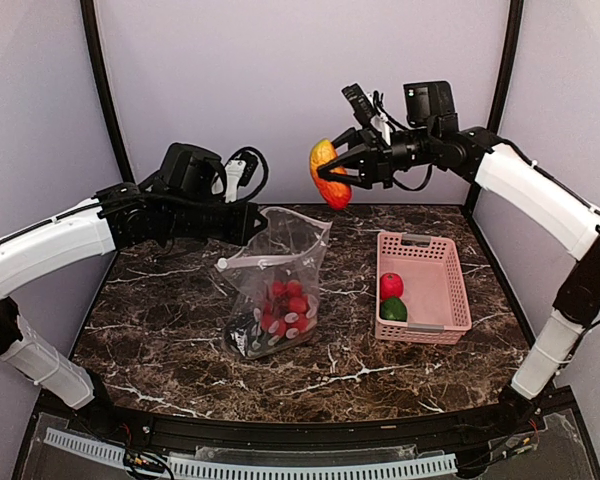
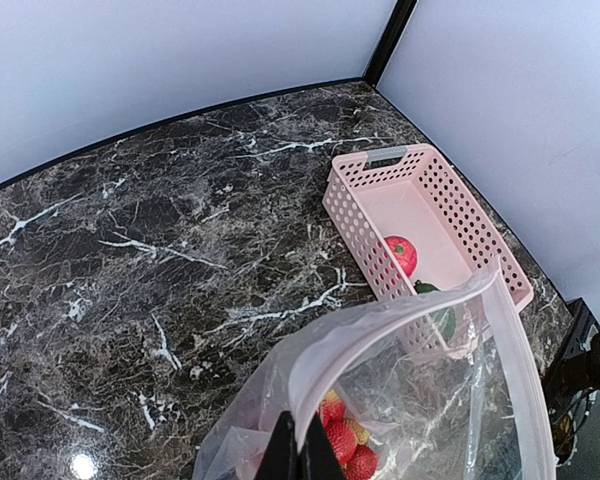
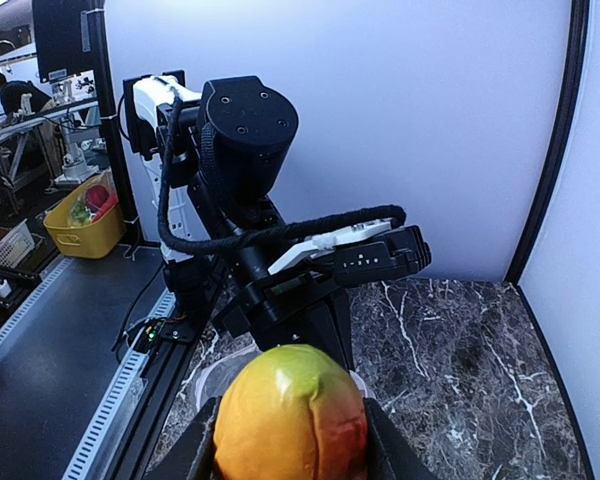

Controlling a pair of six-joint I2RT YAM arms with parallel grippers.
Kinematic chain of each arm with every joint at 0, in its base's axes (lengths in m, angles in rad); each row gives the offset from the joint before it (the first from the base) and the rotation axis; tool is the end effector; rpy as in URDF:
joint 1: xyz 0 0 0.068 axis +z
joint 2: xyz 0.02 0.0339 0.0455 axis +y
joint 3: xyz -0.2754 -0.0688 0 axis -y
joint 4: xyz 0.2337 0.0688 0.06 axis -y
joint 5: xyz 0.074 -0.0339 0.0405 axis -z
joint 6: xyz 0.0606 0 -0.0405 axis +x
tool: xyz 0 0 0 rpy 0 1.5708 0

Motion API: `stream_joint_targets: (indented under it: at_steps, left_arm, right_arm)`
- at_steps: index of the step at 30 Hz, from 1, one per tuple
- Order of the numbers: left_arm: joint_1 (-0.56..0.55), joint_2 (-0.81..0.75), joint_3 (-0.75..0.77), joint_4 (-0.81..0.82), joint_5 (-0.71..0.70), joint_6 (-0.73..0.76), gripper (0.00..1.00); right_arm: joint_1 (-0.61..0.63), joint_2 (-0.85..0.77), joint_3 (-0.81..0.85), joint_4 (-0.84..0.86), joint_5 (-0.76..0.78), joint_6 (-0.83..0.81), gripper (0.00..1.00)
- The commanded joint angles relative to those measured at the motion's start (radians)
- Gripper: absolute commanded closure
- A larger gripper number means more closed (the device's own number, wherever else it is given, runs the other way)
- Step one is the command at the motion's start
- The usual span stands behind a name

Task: Place the food in the zip-top bag and seal the zipper
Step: Place the fake fruit in the zipper food storage bag.

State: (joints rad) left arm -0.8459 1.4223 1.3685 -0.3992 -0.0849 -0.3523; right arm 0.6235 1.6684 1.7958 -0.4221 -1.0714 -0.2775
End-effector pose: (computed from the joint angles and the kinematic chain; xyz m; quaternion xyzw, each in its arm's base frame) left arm 0.2271 -0.2486 0.3744 0.1851 0.8269 -0.2690 0.4578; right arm 0.2690 0.2590 0.4469 -0.5745 0.4894 0.4921 0.4340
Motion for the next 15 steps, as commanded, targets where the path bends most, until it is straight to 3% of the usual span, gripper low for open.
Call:
stream_joint_targets:
  at_steps: [1,15]
  left_arm:
    - [0.006,-0.011,0.027,0.007,0.021,-0.015,0.99]
    - [0.005,-0.019,0.019,0.017,0.041,-0.037,0.99]
  right_arm:
    - [0.024,0.033,0.010,0.098,-0.043,0.078,0.68]
    - [0.058,0.134,0.027,0.154,-0.072,0.122,0.67]
